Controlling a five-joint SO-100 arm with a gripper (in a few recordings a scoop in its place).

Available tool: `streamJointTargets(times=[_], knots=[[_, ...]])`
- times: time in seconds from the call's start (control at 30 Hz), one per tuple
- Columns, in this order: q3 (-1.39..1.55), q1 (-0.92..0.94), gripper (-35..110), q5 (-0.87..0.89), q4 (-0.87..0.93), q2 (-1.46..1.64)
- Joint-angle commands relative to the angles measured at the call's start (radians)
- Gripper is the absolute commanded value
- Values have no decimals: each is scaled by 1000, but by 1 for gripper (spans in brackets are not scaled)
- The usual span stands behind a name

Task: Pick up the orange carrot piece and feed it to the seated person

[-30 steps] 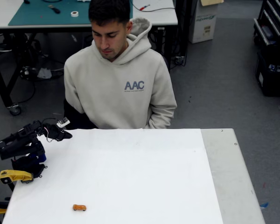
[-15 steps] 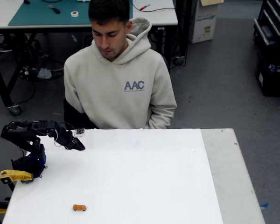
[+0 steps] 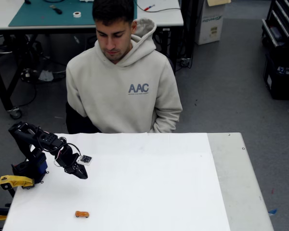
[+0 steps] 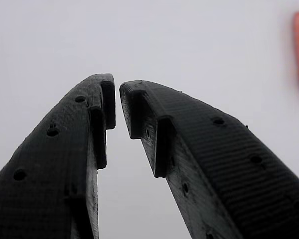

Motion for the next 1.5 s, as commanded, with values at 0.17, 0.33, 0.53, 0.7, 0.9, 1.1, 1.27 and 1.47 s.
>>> streamJointTargets(times=[0.17,0.33,0.53,0.7,0.9,1.1,1.27,1.47], knots=[[-86,190,-2,-262,-15,-81],[-118,275,-2,-336,-40,-150],[-187,351,-2,-360,-150,-227],[-229,387,-2,-362,-229,-287],[-230,397,-2,-362,-282,-341],[-215,387,-2,-362,-305,-344],[-215,383,-2,-364,-304,-334],[-213,382,-1,-367,-304,-331]])
